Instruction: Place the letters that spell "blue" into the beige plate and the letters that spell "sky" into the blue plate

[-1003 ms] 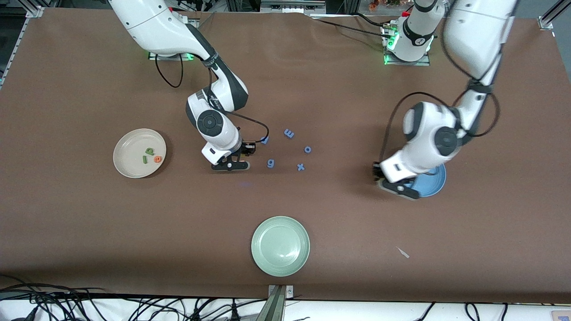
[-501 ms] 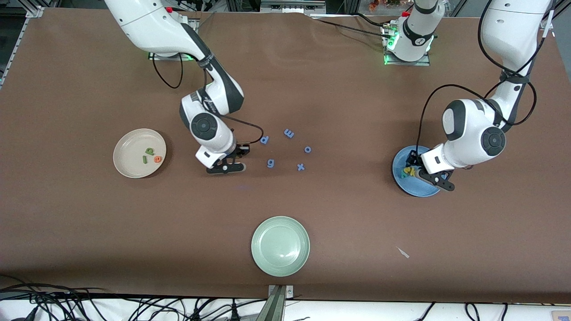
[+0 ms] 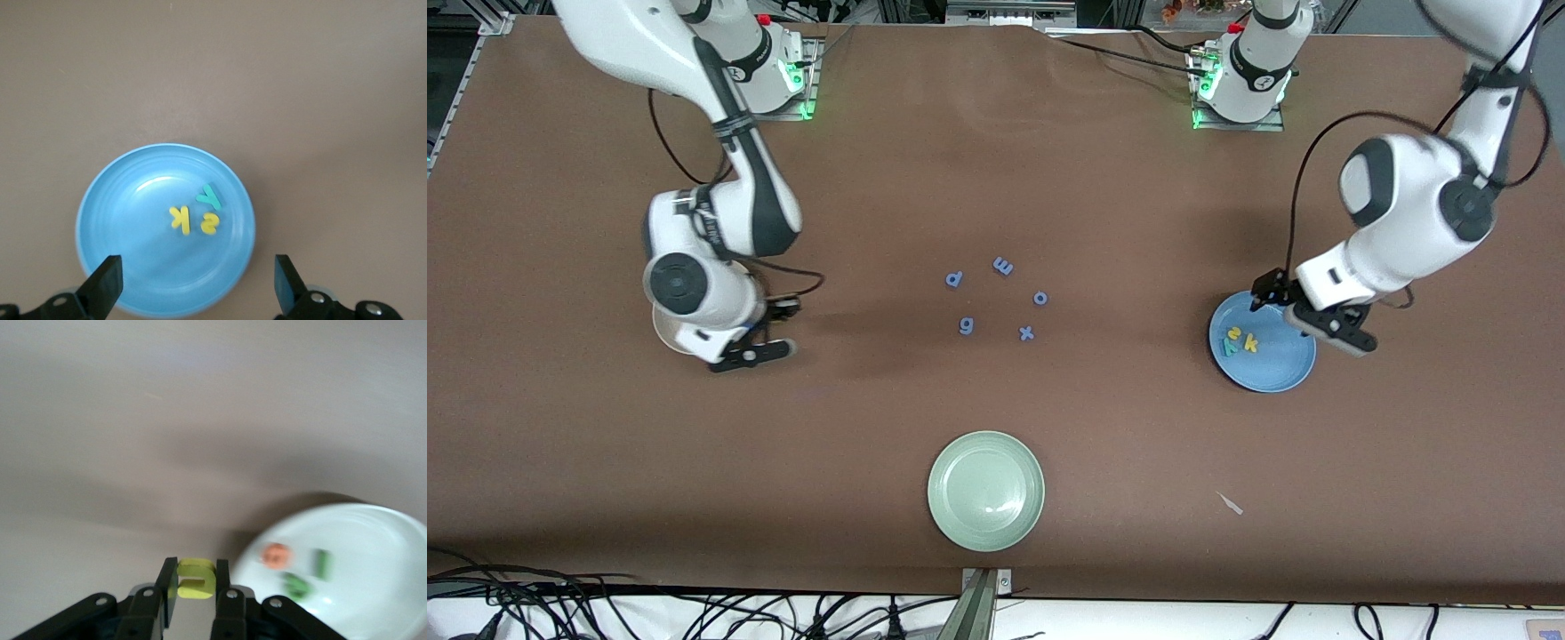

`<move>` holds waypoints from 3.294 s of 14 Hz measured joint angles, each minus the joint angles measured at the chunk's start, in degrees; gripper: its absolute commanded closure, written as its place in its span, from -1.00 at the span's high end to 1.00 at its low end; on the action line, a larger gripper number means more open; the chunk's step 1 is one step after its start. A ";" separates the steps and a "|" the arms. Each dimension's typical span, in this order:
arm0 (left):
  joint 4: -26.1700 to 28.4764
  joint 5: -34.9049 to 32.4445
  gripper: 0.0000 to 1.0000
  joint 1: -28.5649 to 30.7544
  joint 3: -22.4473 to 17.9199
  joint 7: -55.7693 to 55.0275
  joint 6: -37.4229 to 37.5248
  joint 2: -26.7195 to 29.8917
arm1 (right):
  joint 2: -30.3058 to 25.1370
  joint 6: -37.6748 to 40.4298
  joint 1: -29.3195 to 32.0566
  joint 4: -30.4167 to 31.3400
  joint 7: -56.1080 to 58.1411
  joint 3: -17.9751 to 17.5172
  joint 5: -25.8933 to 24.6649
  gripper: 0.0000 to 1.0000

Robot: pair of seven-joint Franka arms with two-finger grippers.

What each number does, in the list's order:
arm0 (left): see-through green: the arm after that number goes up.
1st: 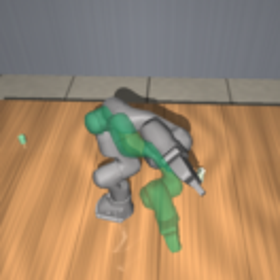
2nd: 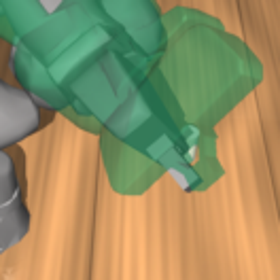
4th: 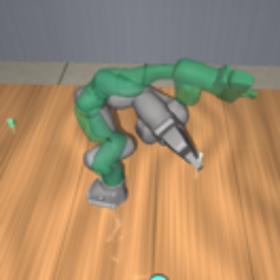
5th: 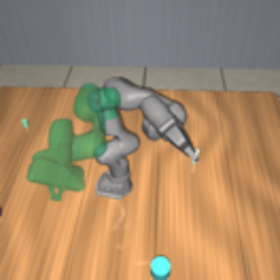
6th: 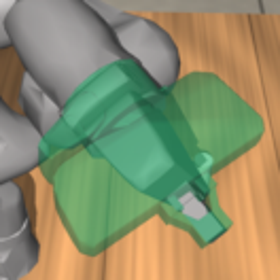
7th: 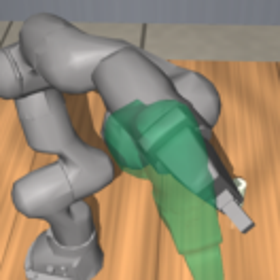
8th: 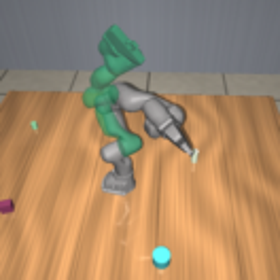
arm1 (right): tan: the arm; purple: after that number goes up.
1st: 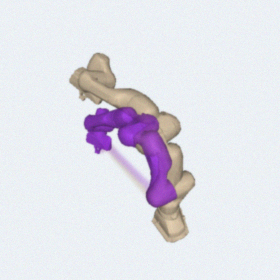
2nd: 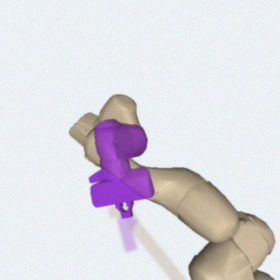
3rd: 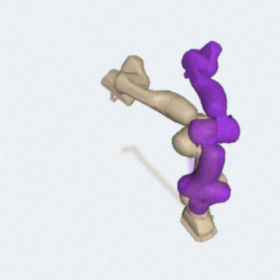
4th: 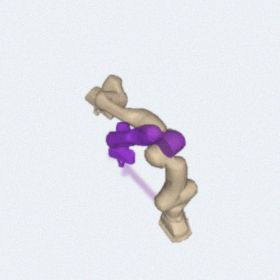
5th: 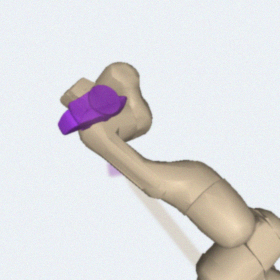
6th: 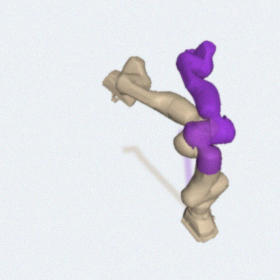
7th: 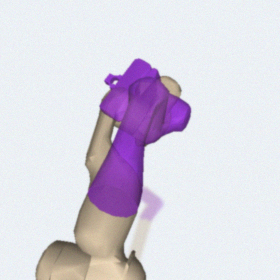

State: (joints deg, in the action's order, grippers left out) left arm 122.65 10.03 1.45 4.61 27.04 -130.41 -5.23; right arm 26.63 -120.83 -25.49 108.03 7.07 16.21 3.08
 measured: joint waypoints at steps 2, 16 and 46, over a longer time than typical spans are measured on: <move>-0.07 -0.18 1.00 0.29 -0.10 -1.61 6.11 7.00 | 0.07 0.02 0.16 1.93 4.30 4.36 0.00 -0.76; -27.40 -8.88 1.00 2.77 -0.02 -19.42 45.60 10.62 | -0.28 17.99 2.20 -7.40 2.24 5.68 0.32 1.00; -31.54 -8.88 1.00 2.60 0.35 -20.99 49.75 7.62 | -22.85 31.37 17.36 -16.90 -7.46 -10.15 -5.25 1.00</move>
State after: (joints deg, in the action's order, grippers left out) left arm 91.11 1.15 4.05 4.97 6.06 -80.65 2.39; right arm 3.78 -89.46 -8.13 91.13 -0.38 6.06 -2.17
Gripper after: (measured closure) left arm 0.000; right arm 0.000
